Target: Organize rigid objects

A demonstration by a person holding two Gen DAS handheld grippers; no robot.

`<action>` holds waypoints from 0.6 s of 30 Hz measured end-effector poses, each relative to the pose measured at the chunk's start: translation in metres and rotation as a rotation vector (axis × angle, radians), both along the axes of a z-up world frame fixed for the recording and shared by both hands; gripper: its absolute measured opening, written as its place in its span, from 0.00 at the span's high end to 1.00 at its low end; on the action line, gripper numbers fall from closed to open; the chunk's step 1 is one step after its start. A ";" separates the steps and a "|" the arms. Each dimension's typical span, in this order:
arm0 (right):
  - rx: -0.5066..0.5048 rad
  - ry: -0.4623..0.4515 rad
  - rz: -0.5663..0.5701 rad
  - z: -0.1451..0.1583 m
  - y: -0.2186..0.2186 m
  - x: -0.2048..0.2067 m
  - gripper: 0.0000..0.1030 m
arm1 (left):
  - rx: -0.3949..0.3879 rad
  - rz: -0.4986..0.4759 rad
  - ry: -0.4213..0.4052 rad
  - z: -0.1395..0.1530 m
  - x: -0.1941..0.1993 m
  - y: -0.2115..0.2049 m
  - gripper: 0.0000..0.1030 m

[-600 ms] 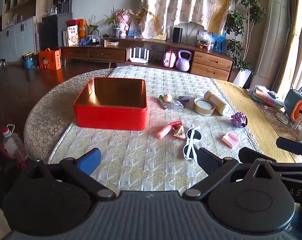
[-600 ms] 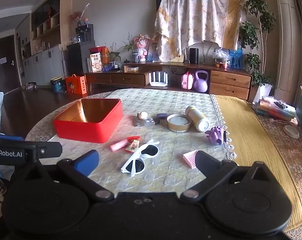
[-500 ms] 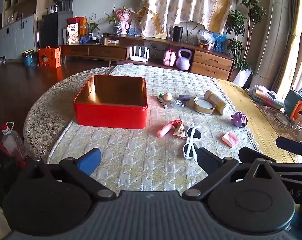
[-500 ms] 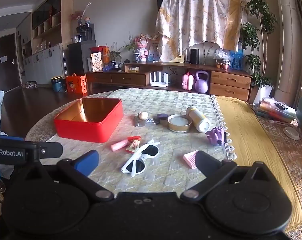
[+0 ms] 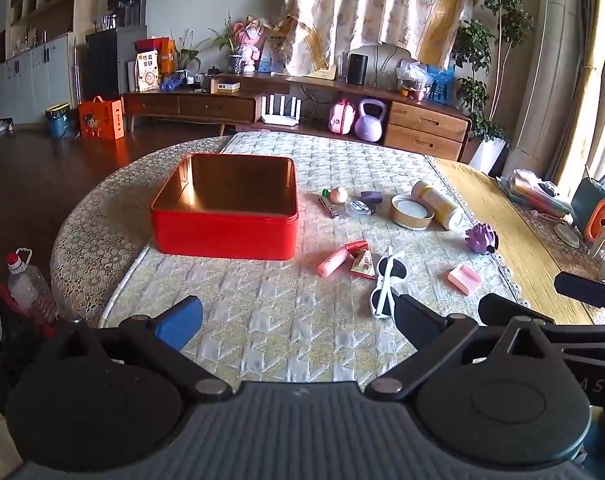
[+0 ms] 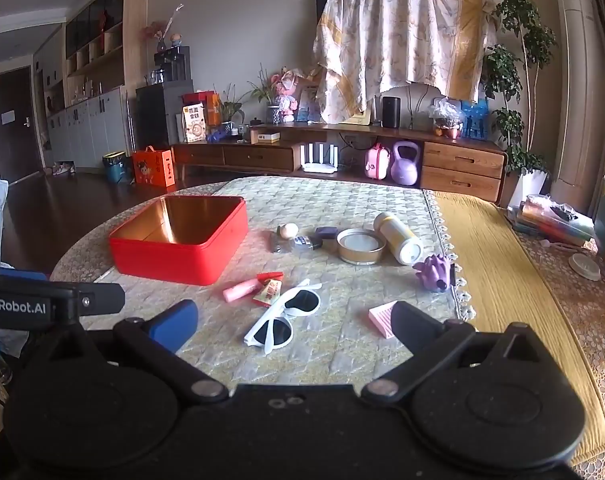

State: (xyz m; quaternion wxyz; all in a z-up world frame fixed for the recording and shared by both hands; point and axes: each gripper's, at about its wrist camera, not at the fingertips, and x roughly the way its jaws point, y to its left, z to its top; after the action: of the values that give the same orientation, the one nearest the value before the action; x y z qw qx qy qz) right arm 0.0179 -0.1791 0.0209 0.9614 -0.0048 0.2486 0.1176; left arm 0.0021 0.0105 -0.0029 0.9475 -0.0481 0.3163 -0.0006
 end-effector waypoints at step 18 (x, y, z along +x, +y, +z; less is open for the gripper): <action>-0.008 -0.006 -0.003 -0.001 0.002 -0.002 0.00 | -0.009 0.002 0.008 0.002 0.000 0.002 0.00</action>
State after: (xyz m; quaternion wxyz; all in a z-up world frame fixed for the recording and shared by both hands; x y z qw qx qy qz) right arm 0.0162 -0.1766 0.0204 0.9624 -0.0087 0.2460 0.1151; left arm 0.0018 0.0128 -0.0012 0.9459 -0.0526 0.3202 -0.0008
